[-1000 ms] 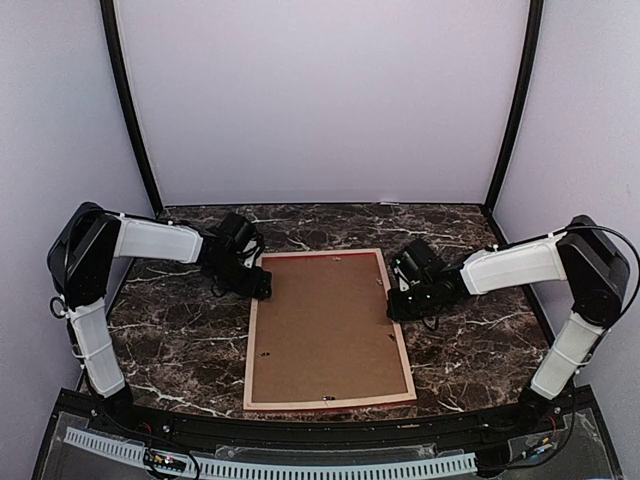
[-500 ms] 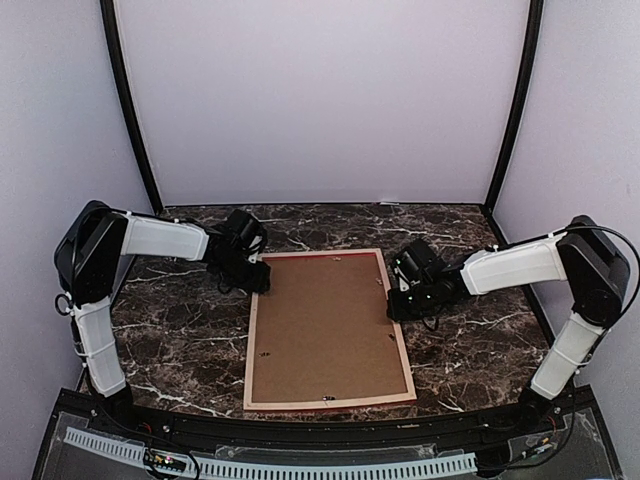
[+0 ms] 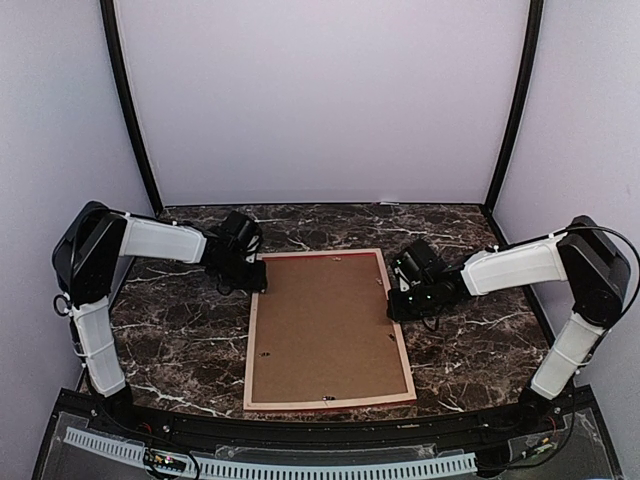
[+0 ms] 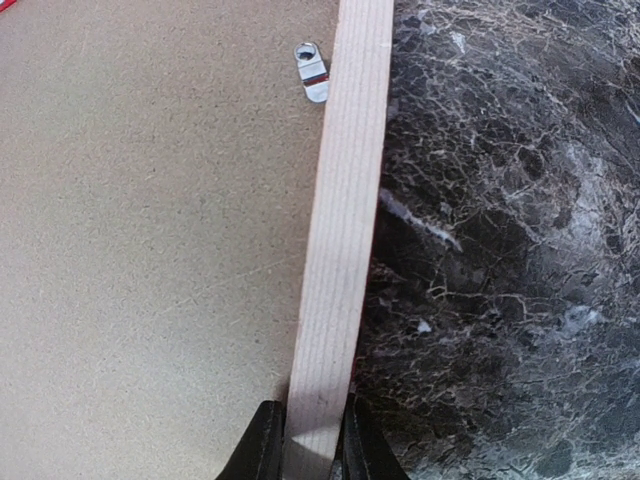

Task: Put the photo into the frame
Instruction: Press the fastener onto the backboard.

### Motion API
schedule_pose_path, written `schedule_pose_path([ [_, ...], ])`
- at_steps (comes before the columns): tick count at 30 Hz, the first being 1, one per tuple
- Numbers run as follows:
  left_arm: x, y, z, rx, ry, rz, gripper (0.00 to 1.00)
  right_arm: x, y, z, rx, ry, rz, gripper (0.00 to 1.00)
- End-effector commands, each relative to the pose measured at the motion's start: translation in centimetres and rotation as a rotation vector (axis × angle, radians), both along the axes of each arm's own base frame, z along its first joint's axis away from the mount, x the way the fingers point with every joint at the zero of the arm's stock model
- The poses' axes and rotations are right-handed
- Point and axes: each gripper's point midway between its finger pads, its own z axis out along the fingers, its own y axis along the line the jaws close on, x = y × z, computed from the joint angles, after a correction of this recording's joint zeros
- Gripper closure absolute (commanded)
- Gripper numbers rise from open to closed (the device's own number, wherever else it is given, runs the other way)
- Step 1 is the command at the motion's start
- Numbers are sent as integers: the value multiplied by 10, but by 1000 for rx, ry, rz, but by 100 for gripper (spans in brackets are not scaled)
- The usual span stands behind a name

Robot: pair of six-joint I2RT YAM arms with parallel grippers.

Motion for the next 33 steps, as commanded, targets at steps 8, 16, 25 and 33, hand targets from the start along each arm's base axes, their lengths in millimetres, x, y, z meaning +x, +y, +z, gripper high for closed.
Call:
schedule_pose_path([
  [8, -41, 21, -24, 48, 125, 13, 67, -9, -5, -9, -13, 28, 23, 83],
  [16, -38, 20, -19, 38, 106, 15, 63, -9, -5, -8, -9, 30, 23, 83],
  [25, -40, 23, -19, 43, 115, 36, 49, -9, -3, -7, 5, 30, 24, 83],
  [33, -33, 16, 7, -12, 51, 22, 32, -8, -1, -6, 10, 28, 26, 84],
])
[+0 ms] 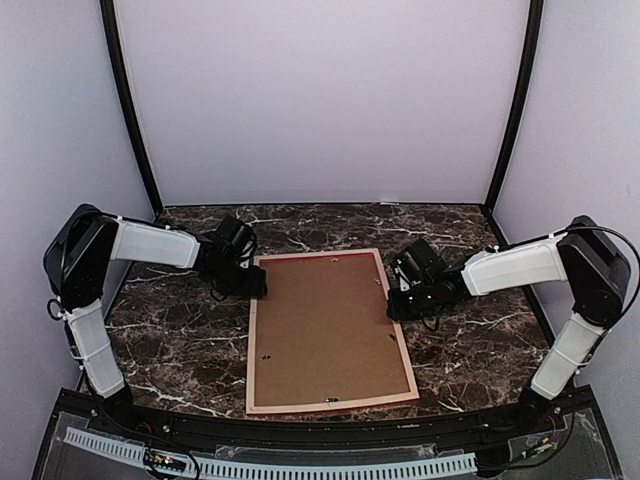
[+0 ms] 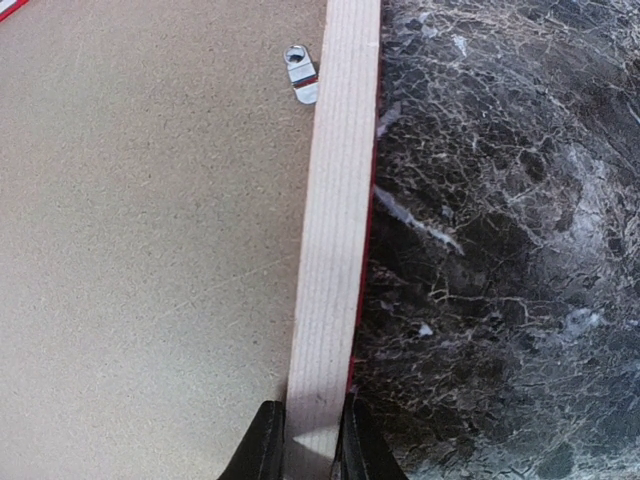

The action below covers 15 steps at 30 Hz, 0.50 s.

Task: Put the photo into the frame
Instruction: Press the fastener onto the backboard.

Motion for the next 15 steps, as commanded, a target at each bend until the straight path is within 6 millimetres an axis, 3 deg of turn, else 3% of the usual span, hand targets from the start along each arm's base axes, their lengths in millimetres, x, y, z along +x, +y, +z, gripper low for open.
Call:
schedule_pose_path([
  [1, -17, 4, 10, -9, 36, -29, 30, -8, -2, -6, 2, 31, 26, 84],
  [8, -15, 15, 14, 4, 44, -5, 32, -8, 0, -8, 3, 34, 32, 84],
  [15, -13, 22, 12, 12, 46, 7, 42, -9, 0, -11, 6, 37, 36, 84],
])
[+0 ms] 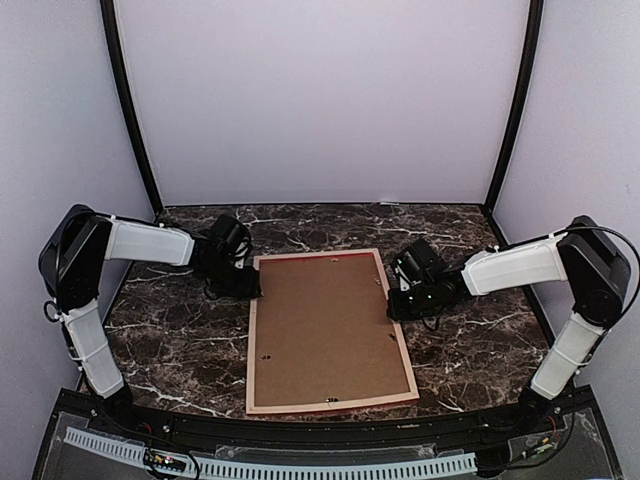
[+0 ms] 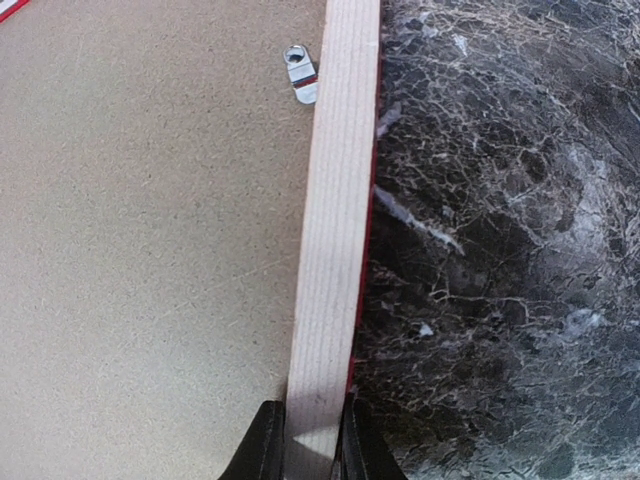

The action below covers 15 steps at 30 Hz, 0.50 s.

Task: Put the photo into the frame
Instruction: Press the fastener onto the backboard.

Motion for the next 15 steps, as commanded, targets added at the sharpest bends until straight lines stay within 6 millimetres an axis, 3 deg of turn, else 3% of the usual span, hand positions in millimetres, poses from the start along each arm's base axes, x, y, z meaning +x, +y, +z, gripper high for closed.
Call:
schedule_pose_path([
  [1, 0, 11, 10, 27, -18, 9, 43, -10, 0, -11, 3, 35, 35, 84],
  [15, 18, 6, -4, 66, -12, -16, 46, -11, -3, -13, -1, 37, 30, 85],
])
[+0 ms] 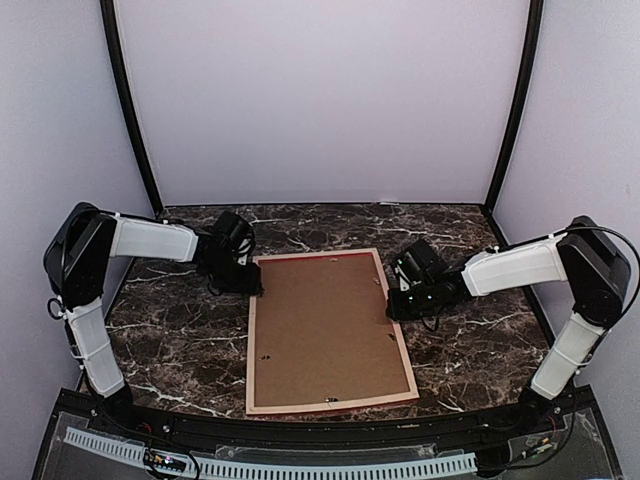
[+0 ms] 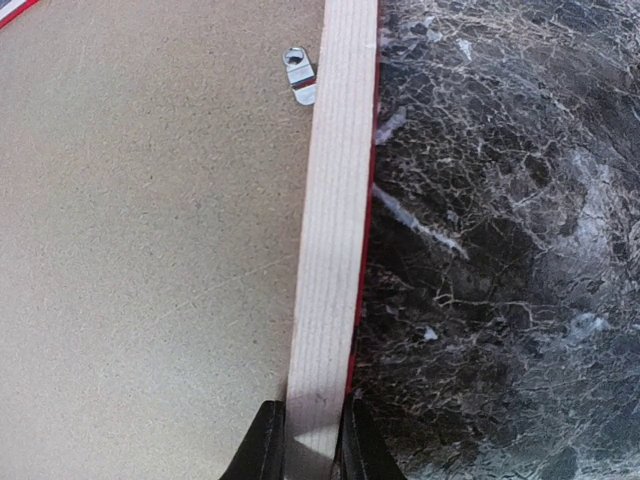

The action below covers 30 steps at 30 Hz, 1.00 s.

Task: Put the photo into the frame
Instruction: Press the fastener onto the backboard.

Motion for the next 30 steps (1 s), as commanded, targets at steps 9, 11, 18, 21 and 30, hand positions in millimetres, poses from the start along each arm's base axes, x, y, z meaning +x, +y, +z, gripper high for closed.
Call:
schedule_pose_path([
  [9, 9, 2, -5, 35, -10, -27, 42, -13, -4, -16, -14, 50, 32, 84],
  [11, 6, 2, -8, 34, 2, -32, 42, -13, -4, -16, -13, 51, 31, 85],
  [18, -17, -15, -16, -15, 61, -94, 40, -13, -3, -18, -11, 54, 34, 84],
  [21, -25, -20, -15, -39, 73, -104, 40, -13, -3, -18, -12, 54, 33, 84],
  [30, -44, -15, -27, -27, 120, -112, 43, -14, -3, -19, -9, 57, 35, 84],
])
